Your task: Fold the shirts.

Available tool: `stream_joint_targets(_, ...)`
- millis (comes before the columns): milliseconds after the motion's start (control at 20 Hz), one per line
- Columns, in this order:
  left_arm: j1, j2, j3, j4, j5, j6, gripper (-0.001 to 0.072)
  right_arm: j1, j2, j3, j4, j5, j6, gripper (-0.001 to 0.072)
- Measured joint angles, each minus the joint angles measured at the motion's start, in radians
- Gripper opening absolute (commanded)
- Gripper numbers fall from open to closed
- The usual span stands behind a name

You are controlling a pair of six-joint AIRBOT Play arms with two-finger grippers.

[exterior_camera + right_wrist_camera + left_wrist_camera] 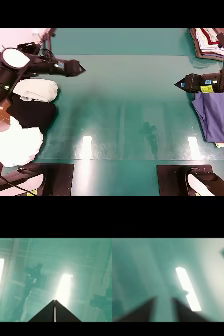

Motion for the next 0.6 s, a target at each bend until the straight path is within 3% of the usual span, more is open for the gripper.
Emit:
stream_joint_targets(300,0.155,-0.031,0.023,0.41,-0.037,-0.077,0.0666,0.0,0.0,0.0,0.0,-0.023,0.0,0.002)
stream_joint_targets(600,0.294,-0.148,-0.063,0.559,-0.044,-0.127,0.0664,0.0,0.0,0.0,0.0,-0.054,0.0,0.002)
